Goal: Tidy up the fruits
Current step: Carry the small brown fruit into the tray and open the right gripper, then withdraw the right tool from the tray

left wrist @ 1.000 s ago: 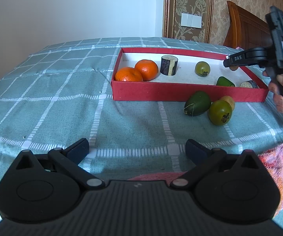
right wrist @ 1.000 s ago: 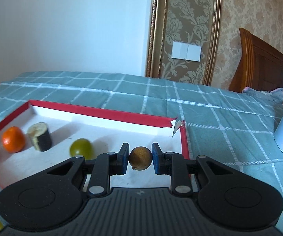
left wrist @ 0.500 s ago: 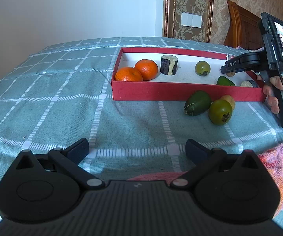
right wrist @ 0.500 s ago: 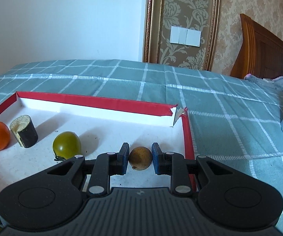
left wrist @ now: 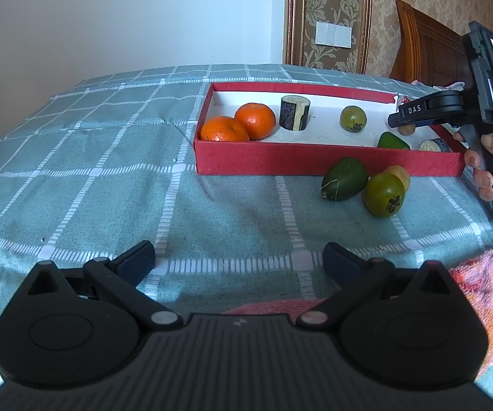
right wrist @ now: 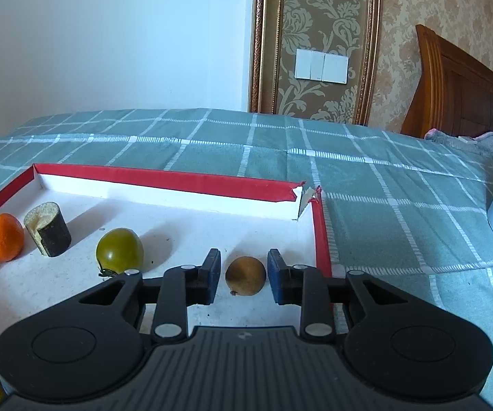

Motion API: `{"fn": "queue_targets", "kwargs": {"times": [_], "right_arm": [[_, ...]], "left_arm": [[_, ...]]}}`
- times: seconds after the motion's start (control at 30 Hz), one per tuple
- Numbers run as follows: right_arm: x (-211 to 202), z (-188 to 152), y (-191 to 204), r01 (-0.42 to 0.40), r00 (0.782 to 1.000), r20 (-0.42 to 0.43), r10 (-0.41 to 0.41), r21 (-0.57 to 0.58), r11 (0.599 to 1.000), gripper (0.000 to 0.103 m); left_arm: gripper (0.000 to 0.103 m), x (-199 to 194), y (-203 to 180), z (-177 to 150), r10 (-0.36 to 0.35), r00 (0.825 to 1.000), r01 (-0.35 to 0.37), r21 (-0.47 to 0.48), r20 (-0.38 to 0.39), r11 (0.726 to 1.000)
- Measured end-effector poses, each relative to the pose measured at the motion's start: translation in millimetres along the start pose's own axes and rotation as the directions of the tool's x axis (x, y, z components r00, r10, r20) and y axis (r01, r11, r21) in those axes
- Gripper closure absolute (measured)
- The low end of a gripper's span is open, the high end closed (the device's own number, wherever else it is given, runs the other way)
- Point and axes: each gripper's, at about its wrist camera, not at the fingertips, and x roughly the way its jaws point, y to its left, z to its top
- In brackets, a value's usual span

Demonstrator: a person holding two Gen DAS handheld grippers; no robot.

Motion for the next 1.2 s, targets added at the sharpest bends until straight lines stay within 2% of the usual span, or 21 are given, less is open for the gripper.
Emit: {"fn": "queue_targets", "kwargs": {"times": [0.37, 0.43, 0.47, 0.5, 0.6, 0.7, 0.87, 1.0, 1.2], "right_arm": [[-33.6, -9.6, -9.4, -0.046, 0.998, 0.043, 0.043, 0.051, 0.998, 0.072], [-42.9, -13.0, -10.4, -0.053, 0.997, 0.058, 0.05, 0.059, 0.997, 0.058], [-48.7, -14.9, -10.8, -0.055, 0.996, 0.073, 0.05, 0.066, 0.996, 0.04], [-54.9, -17.1, -10.9, -0.053, 0.995, 0.092, 0.046, 0.074, 0.996, 0.029], [-75.3, -20.2, -10.6, -0.064, 0.989, 0.141, 0.054, 0.066, 0.996, 0.029], [-94.4, -28.4, -10.3, -0.108, 0.982, 0.161, 0.099, 0.049, 0.993, 0.029], [-115.6, -56.5, -5.0, -0.18, 0.974, 0.137, 0.18, -0.014, 0.984, 0.029], [-118.6, -72.7, 1.0, -0.181, 0.977, 0.113, 0.183, -0.029, 0.983, 0.029], [-112.2, -77.2, 0.3, -0.183, 0.981, 0.064, 0.183, -0.006, 0.983, 0.029]], "left_arm": [[0.0, 0.0, -0.2, 0.0, 0.001, 1.0, -0.001, 0.001, 0.0, 1.0], [0.0, 0.3, -0.8, -0.3, 0.003, 1.0, -0.003, 0.002, 0.0, 1.0], [0.0, 0.4, -0.5, -0.4, 0.004, 1.0, -0.004, 0.002, -0.001, 1.0], [0.0, 0.3, 0.4, -0.5, 0.004, 1.0, -0.004, 0.002, -0.001, 1.0], [0.0, 0.3, -0.2, -0.4, 0.005, 1.0, -0.005, 0.002, -0.001, 1.0], [0.0, 0.2, 0.3, -0.3, 0.004, 1.0, -0.004, 0.002, -0.001, 1.0], [0.0, 0.2, -0.6, -0.2, 0.004, 1.0, -0.004, 0.003, -0.001, 1.0], [0.0, -1.3, -3.2, -0.5, 0.017, 1.0, -0.017, 0.008, 0.009, 1.0], [0.0, -12.0, -16.4, 0.3, 0.027, 0.998, -0.03, 0.04, 0.059, 0.999]]}}
